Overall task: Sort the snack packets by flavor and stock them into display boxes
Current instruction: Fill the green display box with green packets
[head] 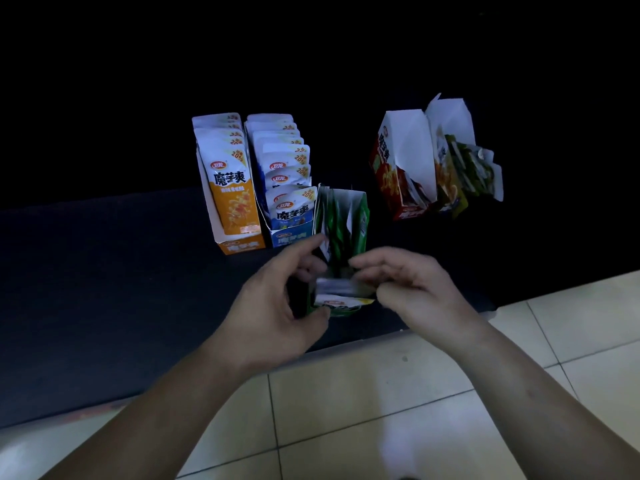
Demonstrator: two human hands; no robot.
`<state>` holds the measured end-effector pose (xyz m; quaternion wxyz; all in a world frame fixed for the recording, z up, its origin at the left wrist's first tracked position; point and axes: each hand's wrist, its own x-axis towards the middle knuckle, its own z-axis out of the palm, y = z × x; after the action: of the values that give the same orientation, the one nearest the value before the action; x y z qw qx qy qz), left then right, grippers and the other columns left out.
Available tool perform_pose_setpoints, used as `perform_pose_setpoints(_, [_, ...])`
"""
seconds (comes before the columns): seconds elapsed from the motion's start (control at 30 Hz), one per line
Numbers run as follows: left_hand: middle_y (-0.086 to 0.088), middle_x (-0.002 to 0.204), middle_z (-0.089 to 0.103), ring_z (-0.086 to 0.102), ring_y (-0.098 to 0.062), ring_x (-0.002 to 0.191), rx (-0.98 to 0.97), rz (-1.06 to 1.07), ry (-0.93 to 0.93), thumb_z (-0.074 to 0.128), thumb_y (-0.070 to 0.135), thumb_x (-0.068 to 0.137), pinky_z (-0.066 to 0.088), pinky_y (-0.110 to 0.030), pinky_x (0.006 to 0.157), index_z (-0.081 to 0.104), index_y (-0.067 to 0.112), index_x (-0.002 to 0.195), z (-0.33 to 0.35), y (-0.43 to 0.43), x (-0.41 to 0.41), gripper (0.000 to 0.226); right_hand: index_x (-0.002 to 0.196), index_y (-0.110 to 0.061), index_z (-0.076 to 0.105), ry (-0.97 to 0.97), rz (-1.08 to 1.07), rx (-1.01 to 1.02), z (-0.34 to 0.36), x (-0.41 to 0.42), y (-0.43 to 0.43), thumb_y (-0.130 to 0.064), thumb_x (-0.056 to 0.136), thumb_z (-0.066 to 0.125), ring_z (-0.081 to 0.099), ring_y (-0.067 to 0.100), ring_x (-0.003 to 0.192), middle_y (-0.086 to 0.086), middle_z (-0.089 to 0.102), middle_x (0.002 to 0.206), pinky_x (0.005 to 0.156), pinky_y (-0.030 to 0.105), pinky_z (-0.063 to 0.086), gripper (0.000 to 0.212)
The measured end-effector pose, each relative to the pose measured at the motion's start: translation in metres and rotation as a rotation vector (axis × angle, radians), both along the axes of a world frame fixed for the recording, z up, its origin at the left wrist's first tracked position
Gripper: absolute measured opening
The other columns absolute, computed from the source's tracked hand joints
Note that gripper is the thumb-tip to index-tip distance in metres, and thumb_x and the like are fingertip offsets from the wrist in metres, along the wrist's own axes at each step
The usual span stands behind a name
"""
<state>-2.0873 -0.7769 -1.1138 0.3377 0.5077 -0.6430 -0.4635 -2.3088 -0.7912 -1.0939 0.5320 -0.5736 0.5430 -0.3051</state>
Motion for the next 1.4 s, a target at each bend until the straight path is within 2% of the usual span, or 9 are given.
perform_pose_setpoints(0.1, [0.004, 0.099, 0.072, 0.064, -0.008, 0.078, 0.04, 0.1, 0.09, 0.073, 0.004, 0.084, 0.048, -0.016, 0.069, 0.065, 0.023, 0.126, -0.003, 0.002, 0.002, 0.047, 0.113, -0.024, 0.072, 0.008, 0.003, 0.041, 0.002, -0.003, -0.004, -0.005, 0.083, 0.056, 0.072, 0.01, 0.096, -0.002, 0.079, 0.096, 0.077, 0.018, 0.05, 0.04])
perform_pose_setpoints(0.23, [-0.006, 0.095, 0.075, 0.07, -0.017, 0.092, 0.156, 0.178, 0.234, 0.06, 0.005, 0.095, 0.054, -0.019, 0.079, 0.071, 0.013, 0.104, -0.001, 0.001, -0.002, 0.017, 0.102, -0.028, 0.074, 0.083, -0.181, -0.1, -0.004, 0.006, -0.008, 0.002, 0.095, 0.06, 0.072, 0.011, 0.089, -0.003, 0.077, 0.09, 0.085, 0.028, 0.059, 0.034])
perform_pose_setpoints(0.57, [-0.014, 0.088, 0.074, 0.069, -0.024, 0.08, 0.291, 0.381, 0.165, 0.072, 0.013, 0.093, 0.054, -0.028, 0.071, 0.072, 0.018, 0.09, 0.015, -0.037, -0.018, 0.006, 0.084, -0.024, 0.072, 0.092, -0.425, -0.097, -0.021, 0.017, -0.035, -0.021, 0.086, 0.083, 0.063, -0.002, 0.07, -0.013, 0.07, 0.075, 0.066, 0.013, 0.051, 0.012])
perform_pose_setpoints(0.87, [0.002, 0.083, 0.073, 0.067, -0.006, 0.077, 0.196, 0.447, 0.192, 0.069, 0.005, 0.094, 0.051, -0.015, 0.07, 0.072, 0.015, 0.093, 0.018, -0.022, -0.014, 0.01, 0.075, -0.017, 0.068, -0.083, -0.535, -0.272, 0.005, 0.018, -0.01, -0.009, 0.091, 0.075, 0.06, 0.006, 0.065, -0.005, 0.067, 0.068, 0.063, 0.026, 0.054, 0.019])
perform_pose_setpoints(0.93, [0.0, 0.084, 0.075, 0.07, -0.013, 0.079, 0.218, 0.449, 0.253, 0.066, 0.018, 0.099, 0.052, -0.023, 0.067, 0.072, 0.016, 0.097, 0.033, -0.025, -0.016, 0.007, 0.078, -0.014, 0.07, -0.114, -0.463, -0.348, 0.017, 0.019, -0.006, -0.007, 0.09, 0.076, 0.064, 0.006, 0.069, -0.006, 0.071, 0.074, 0.066, 0.023, 0.053, 0.015])
perform_pose_setpoints(1.07, [-0.02, 0.096, 0.077, 0.074, -0.028, 0.08, 0.457, 0.276, 0.483, 0.055, 0.059, 0.098, 0.054, -0.036, 0.062, 0.069, 0.015, 0.117, 0.067, -0.038, -0.019, 0.05, 0.085, -0.008, 0.079, 0.005, -0.192, -0.548, 0.024, 0.02, -0.005, -0.004, 0.086, 0.081, 0.073, 0.016, 0.097, 0.001, 0.075, 0.103, 0.081, 0.032, 0.058, 0.005])
perform_pose_setpoints(1.17, [-0.023, 0.098, 0.075, 0.071, -0.026, 0.07, 0.481, 0.284, 0.484, 0.065, 0.017, 0.099, 0.054, -0.033, 0.057, 0.07, 0.007, 0.114, 0.075, -0.041, -0.017, 0.018, 0.093, -0.012, 0.083, 0.047, -0.089, -0.548, 0.021, 0.02, -0.005, -0.017, 0.083, 0.084, 0.071, 0.019, 0.104, -0.001, 0.074, 0.108, 0.088, 0.037, 0.058, 0.011])
perform_pose_setpoints(1.3, [-0.015, 0.091, 0.077, 0.067, -0.023, 0.067, 0.438, 0.346, 0.424, 0.06, -0.012, 0.091, 0.049, -0.031, 0.052, 0.072, 0.014, 0.115, 0.061, -0.038, -0.006, 0.037, 0.111, -0.021, 0.077, 0.02, -0.299, -0.469, 0.028, 0.013, -0.009, -0.036, 0.083, 0.081, 0.068, 0.012, 0.114, -0.004, 0.072, 0.119, 0.097, 0.029, 0.053, 0.032])
perform_pose_setpoints(1.4, [-0.011, 0.09, 0.077, 0.065, -0.027, 0.071, 0.406, 0.33, 0.436, 0.061, -0.015, 0.089, 0.045, -0.032, 0.055, 0.073, 0.018, 0.115, 0.054, -0.034, -0.002, 0.044, 0.115, -0.032, 0.068, -0.201, -0.56, -0.204, 0.039, 0.012, -0.016, -0.023, 0.085, 0.081, 0.071, 0.0, 0.1, -0.014, 0.076, 0.106, 0.081, 0.02, 0.057, 0.034])
